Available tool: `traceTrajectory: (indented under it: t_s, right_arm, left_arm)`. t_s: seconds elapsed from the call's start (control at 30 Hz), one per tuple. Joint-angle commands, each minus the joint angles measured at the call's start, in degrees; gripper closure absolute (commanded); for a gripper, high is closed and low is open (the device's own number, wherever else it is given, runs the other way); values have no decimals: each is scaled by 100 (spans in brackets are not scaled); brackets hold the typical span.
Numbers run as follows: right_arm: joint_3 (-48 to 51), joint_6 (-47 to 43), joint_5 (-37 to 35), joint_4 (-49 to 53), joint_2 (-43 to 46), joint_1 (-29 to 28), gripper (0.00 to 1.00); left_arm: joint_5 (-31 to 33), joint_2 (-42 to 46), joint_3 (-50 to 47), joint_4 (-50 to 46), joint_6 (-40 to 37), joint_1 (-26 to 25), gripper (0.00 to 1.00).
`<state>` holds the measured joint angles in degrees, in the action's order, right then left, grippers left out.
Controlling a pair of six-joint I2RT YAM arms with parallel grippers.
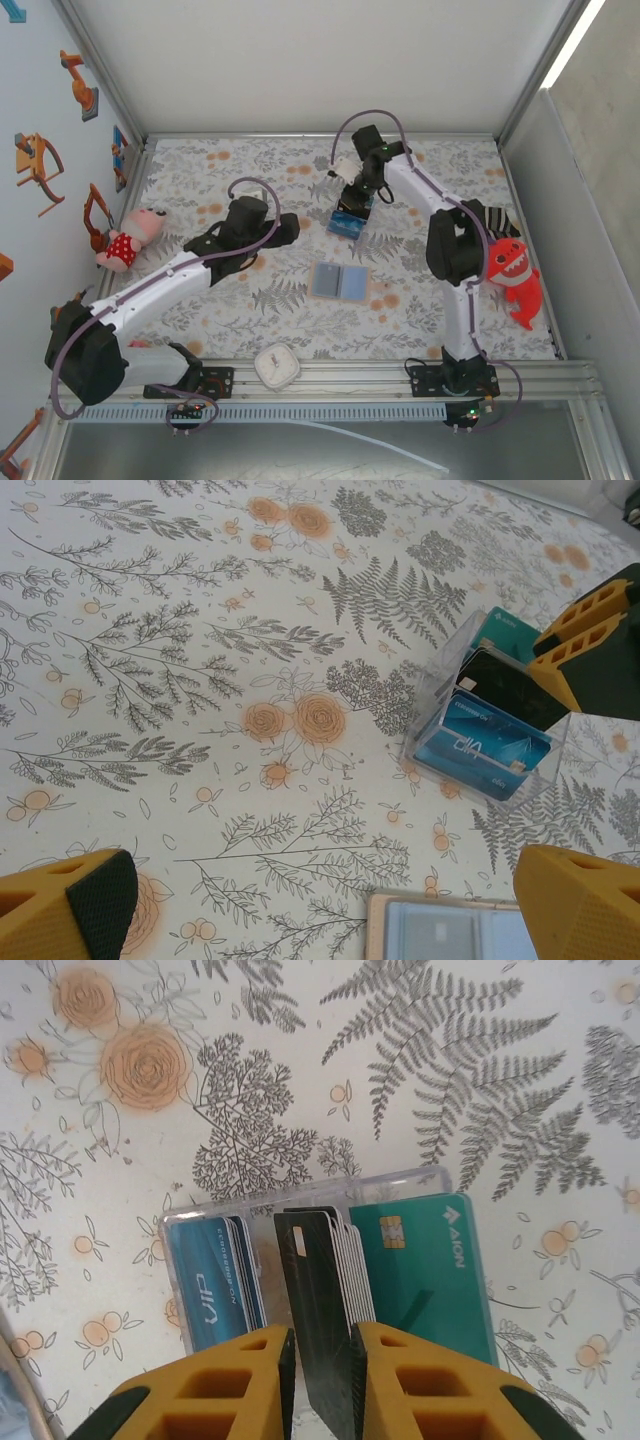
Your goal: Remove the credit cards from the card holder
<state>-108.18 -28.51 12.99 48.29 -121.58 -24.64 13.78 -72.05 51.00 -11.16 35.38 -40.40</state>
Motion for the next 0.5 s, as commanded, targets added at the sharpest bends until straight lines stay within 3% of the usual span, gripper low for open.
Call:
traceTrajectory:
  t_s: [0.0, 0.2, 0.47]
  right_arm:
    - [248, 334, -84, -255, 578, -41, 78]
    - [1113, 1165, -348, -912, 1462, -59, 70]
    - [2625, 2582, -1100, -1474, 2820, -426, 65]
  left_arm:
    - [131, 235, 8, -35, -79, 35, 3]
    - [381, 475, -138, -35, 1, 65, 3]
    - [832, 884, -508, 347, 333, 110, 3]
